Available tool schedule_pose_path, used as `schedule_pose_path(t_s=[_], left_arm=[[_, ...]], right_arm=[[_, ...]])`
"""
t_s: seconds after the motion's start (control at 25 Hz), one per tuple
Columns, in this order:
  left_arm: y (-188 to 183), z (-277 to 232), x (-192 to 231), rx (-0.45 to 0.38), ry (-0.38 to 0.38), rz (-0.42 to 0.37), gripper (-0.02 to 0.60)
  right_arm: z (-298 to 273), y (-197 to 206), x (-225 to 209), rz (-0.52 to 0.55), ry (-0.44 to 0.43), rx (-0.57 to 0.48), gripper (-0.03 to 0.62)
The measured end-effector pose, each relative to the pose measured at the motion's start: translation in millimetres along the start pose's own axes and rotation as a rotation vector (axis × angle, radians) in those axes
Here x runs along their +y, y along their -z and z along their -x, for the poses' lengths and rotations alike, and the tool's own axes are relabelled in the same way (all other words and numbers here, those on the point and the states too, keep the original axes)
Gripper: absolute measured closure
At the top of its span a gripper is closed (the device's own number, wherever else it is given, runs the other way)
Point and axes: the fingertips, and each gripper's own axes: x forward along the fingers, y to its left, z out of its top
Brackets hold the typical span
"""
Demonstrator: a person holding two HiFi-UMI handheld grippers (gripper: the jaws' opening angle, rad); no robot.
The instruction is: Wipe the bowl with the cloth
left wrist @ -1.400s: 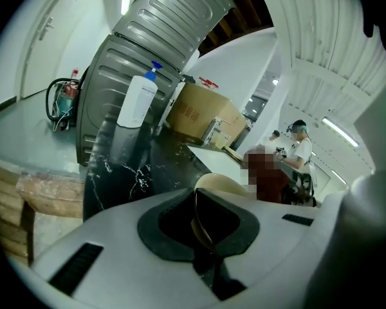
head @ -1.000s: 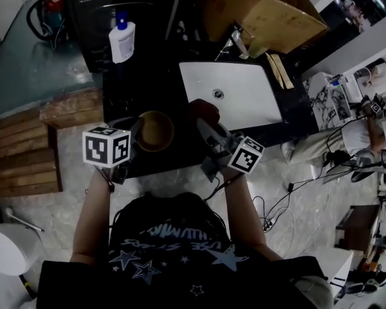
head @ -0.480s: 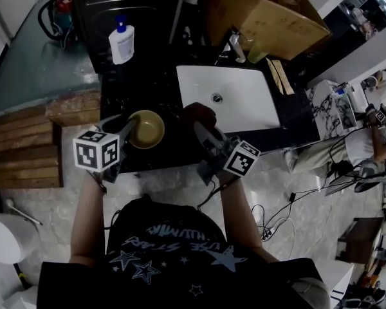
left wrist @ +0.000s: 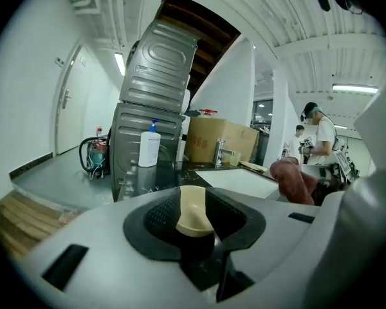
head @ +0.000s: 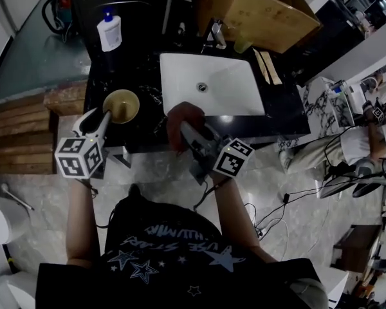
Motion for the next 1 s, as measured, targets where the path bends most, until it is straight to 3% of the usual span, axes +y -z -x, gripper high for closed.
schedule_pose_path(t_s=[0.64, 1.0], left_arm=[[35, 91, -119, -0.077, -0.143, -0.013, 0.480], [49, 69, -157, -0.033, -0.044, -0.035, 0.482]], right_arm=[[69, 31, 46, 0.173, -0.070, 0.151, 0.530], [79, 47, 34, 0.197, -0.023, 0.199, 0.530]])
